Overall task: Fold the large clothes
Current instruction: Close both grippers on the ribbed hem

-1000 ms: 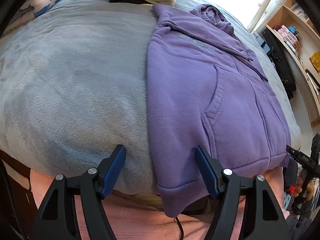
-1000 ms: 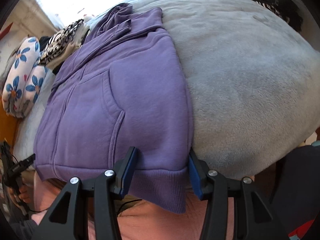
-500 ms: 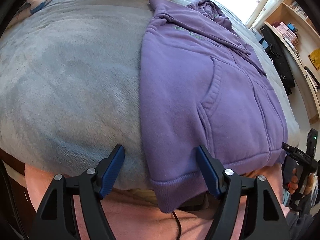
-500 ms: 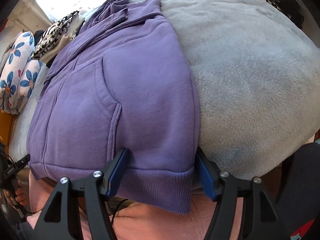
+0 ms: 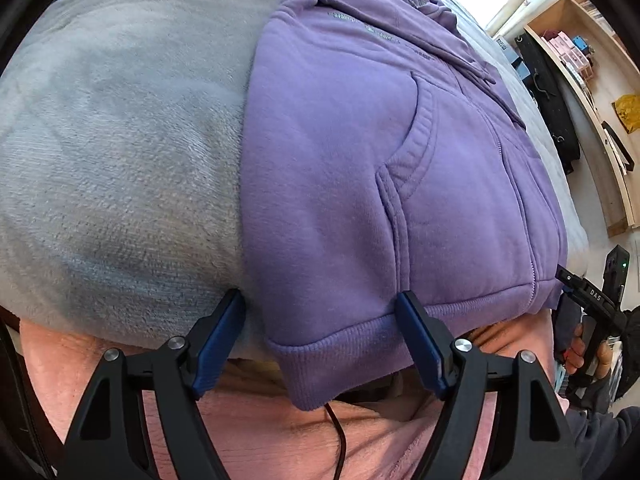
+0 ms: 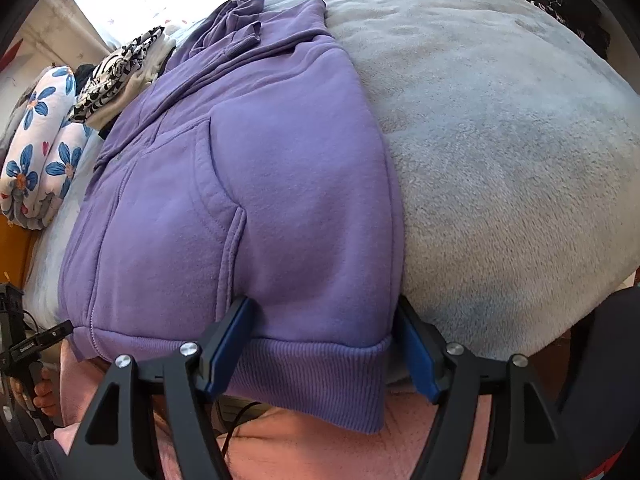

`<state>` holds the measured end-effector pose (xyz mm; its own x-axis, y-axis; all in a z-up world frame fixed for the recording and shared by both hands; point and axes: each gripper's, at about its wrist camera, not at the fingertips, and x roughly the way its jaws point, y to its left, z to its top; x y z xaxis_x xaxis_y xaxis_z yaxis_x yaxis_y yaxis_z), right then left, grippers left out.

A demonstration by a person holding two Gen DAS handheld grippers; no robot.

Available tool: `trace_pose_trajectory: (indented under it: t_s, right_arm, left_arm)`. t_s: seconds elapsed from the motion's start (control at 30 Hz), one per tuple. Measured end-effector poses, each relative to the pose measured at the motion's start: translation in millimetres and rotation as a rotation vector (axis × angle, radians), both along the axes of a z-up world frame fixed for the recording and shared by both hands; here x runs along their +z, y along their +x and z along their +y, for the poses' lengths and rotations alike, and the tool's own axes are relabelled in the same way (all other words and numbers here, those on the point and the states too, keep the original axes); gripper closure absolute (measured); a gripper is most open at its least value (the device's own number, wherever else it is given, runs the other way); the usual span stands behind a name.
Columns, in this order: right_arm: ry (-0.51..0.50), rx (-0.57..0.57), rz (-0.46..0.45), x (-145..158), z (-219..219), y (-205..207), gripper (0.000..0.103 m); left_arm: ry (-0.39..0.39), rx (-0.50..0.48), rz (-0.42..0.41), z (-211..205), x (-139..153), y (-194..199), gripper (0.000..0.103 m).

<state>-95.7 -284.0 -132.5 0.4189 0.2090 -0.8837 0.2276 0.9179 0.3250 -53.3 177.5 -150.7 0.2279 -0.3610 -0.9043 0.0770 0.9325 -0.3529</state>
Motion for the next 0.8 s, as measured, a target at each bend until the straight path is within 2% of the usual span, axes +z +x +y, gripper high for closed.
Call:
trace_pose_trajectory:
  t_s: [0.03, 0.07, 0.1, 0.17, 0.2, 0.23, 0.27, 0.37, 0.47, 0.6, 0.7, 0.8]
  right_arm:
    - [-0.005, -0.001, -0.002, 1, 1, -1, 0.039]
    - [-0.011, 0.0, -0.004, 2, 2, -1, 0.048]
    - [-0.015, 0.002, -0.005, 5, 2, -1, 0.053]
    - [-0.02, 0.003, -0.014, 10, 2, -1, 0.077]
    - [-0.025, -0.001, -0.016, 13, 2, -1, 0.081]
    - [-0.024, -0.003, -0.019, 15, 1, -1, 0.088]
    - [-0.016, -0.009, -0.027, 19, -1, -1, 0.091]
    - [-0.008, -0.016, -0.052, 30, -2, 1, 0.092]
    - [0.014, -0.023, -0.111, 50, -6, 5, 0.093]
    - [0.053, -0.04, -0.233, 91, -14, 22, 0.093]
    - [0.071, -0.047, -0.322, 125, -21, 48, 0.094]
    - [0.08, -0.062, -0.372, 149, -24, 82, 0.094]
  left_arm:
    - [-0.003, 0.002, 0.003, -1, 0, 0, 0.029]
    - [-0.011, 0.001, 0.004, -1, -1, -1, 0.038]
    - [-0.029, -0.002, 0.005, -3, 1, -2, 0.06]
    - [-0.038, 0.001, -0.004, -9, 6, -4, 0.078]
    - [-0.042, -0.004, -0.013, -12, 9, -5, 0.086]
    - [-0.041, -0.008, -0.028, -16, 14, -6, 0.086]
    - [-0.027, -0.013, -0.04, -20, 18, -7, 0.087]
    - [-0.023, -0.039, -0.094, -28, 37, -8, 0.089]
    - [-0.094, -0.014, -0.153, -25, 66, -2, 0.089]
    - [-0.181, 0.031, -0.238, -25, 106, 17, 0.089]
    - [-0.233, 0.074, -0.277, -25, 128, 43, 0.089]
    - [-0.269, 0.143, -0.288, -23, 145, 81, 0.089]
